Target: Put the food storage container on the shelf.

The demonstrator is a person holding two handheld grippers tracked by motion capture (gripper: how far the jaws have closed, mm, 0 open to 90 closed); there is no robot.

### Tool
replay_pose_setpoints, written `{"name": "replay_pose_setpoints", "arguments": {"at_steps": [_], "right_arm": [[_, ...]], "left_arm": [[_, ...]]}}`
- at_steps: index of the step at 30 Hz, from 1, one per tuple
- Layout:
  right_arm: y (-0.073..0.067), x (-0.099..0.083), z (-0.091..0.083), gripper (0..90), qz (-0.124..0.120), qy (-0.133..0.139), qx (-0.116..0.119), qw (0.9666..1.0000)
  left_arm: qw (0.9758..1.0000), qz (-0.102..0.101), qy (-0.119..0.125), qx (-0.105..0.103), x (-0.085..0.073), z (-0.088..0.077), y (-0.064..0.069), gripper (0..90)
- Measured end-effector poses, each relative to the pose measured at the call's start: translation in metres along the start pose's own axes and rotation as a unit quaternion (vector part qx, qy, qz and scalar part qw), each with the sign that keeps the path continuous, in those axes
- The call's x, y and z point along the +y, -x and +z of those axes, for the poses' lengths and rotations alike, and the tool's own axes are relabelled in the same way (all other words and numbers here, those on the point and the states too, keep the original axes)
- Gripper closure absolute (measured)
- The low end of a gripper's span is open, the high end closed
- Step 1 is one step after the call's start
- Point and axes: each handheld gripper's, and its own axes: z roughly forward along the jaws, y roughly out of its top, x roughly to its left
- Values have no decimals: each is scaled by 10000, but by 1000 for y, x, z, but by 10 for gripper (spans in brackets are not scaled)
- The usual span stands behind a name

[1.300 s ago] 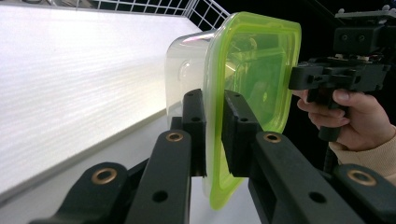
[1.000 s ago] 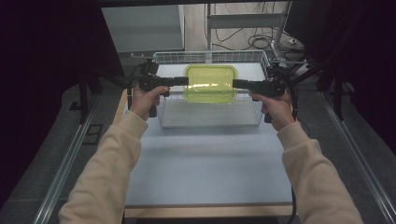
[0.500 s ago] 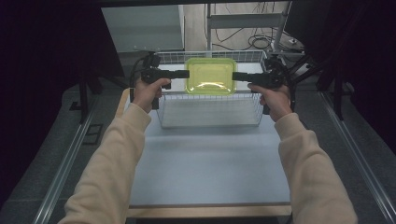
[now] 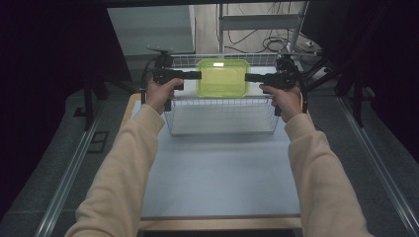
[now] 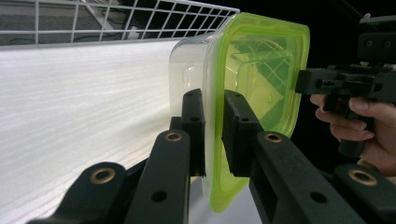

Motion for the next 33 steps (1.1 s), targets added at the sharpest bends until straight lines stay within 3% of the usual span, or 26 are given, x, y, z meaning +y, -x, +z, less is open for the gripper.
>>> {"name": "replay_pose_setpoints", "arguments": {"at_steps": [7, 12, 16, 17, 19, 26, 27, 28, 29, 33], "right_arm": [[3, 3, 6, 795, -90, 87, -201, 9997], [0, 6, 10, 774, -264, 75, -417, 9988], [-1, 6, 14, 736, -352, 93, -560, 9978], [-2, 6, 17, 696, -463, 38, -719, 9963], [-1, 5, 19, 676, -461, 30, -809, 9956], [1, 4, 22, 601, -514, 26, -965, 9940], [2, 4, 23, 560, -512, 8, -1017, 9935], [2, 4, 23, 560, -512, 8, -1017, 9935], [3, 4, 24, 513, -537, 45, -1021, 9933], [2, 4, 20, 446, -558, 160, -1087, 9924]], "left_arm": [[9997, -164, 150, 134, 3, 6, -1, 793], [9995, -253, 123, 153, 6, 10, -4, 773], [9993, -263, 40, 247, 5, 18, -5, 730], [9993, -288, 60, 243, 5, 20, -5, 716], [9991, -310, 85, 268, 5, 23, -6, 703], [9990, -334, 46, 298, 4, 25, -8, 628], [9991, -315, 50, 293, 4, 26, -8, 551], [9991, -315, 59, 267, 4, 26, -8, 551], [9991, -336, 122, 222, 3, 25, -9, 451], [9995, -230, 211, 102, 3, 20, -8, 331]]}}
